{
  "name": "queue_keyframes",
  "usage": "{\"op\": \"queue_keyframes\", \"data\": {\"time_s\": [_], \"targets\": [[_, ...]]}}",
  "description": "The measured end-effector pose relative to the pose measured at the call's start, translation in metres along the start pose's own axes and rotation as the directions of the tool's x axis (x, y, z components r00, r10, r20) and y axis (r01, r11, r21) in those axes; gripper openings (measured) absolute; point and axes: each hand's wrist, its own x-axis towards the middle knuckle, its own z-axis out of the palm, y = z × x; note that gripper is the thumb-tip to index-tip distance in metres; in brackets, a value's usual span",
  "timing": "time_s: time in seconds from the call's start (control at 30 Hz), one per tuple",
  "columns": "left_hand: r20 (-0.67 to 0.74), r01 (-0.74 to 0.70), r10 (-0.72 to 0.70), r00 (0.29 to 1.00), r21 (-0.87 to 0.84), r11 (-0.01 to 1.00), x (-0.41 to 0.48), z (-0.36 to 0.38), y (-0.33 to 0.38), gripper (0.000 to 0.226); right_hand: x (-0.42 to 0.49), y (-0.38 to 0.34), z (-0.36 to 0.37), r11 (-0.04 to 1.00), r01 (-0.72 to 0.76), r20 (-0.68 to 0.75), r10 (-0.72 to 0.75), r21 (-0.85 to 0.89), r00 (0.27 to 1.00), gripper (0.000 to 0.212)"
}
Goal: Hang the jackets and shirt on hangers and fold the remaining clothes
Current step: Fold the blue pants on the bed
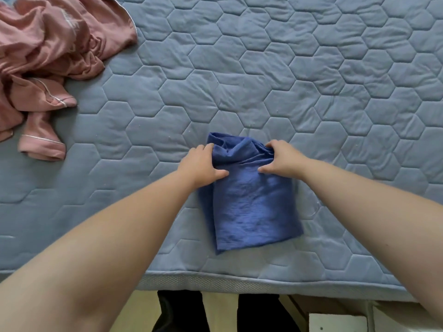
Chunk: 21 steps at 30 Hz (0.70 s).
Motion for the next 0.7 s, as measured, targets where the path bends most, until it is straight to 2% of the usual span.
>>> {"op": "queue_keyframes", "data": {"time_s": [0.1,0.17,0.2,0.27,0.33,0.4,0.43,0.53,0.6,0.7], "targets": [[-0.042,0.059,-0.074,0.996,-0.291,0.955,0.015,0.004,0.006,0.104,0.015,-0.001,-0.003,0.999,-0.025,0.02,0.024,0.033,1.0,0.071],[0.02,0.127,-0.13,0.991,-0.405,0.905,0.026,0.0,0.006,0.11,0.022,-0.006,-0.009,0.999,-0.034,0.047,0.034,0.007,0.998,0.061],[0.051,0.156,-0.148,0.988,-0.403,0.902,0.031,-0.002,0.005,0.101,0.025,-0.009,-0.011,0.999,-0.017,0.066,0.02,-0.048,0.998,0.047],[0.051,0.144,-0.135,0.99,-0.322,0.936,0.036,-0.007,0.003,0.067,0.026,-0.014,-0.013,0.988,0.019,0.1,-0.004,-0.156,0.995,0.013],[0.005,0.087,-0.088,0.996,-0.194,0.977,0.039,-0.013,0.003,0.039,0.027,-0.018,-0.016,0.983,0.026,0.083,-0.011,-0.181,0.996,0.003],[-0.074,0.034,-0.042,0.996,-0.103,0.994,0.041,-0.019,0.005,0.02,0.028,-0.021,-0.022,0.984,0.028,0.012,-0.027,-0.173,1.0,0.001],[-0.124,0.017,-0.029,0.992,-0.101,0.995,0.041,-0.022,0.007,0.015,0.026,-0.024,-0.027,0.985,0.035,-0.032,-0.041,-0.168,0.999,0.007],[-0.238,-0.082,0.043,0.97,-0.157,0.984,0.032,-0.027,0.015,0.019,0.022,-0.024,-0.036,0.979,0.056,-0.111,-0.078,-0.194,0.991,0.017],[-0.257,-0.171,0.126,0.958,-0.162,0.972,0.02,-0.024,0.02,0.008,0.016,-0.021,-0.035,0.976,0.065,-0.107,-0.089,-0.209,0.99,0.022],[-0.362,-0.267,0.221,0.905,-0.079,0.96,0.005,-0.02,0.022,0.02,0.009,-0.017,-0.033,0.979,0.052,-0.119,-0.076,-0.198,0.99,0.03]]}}
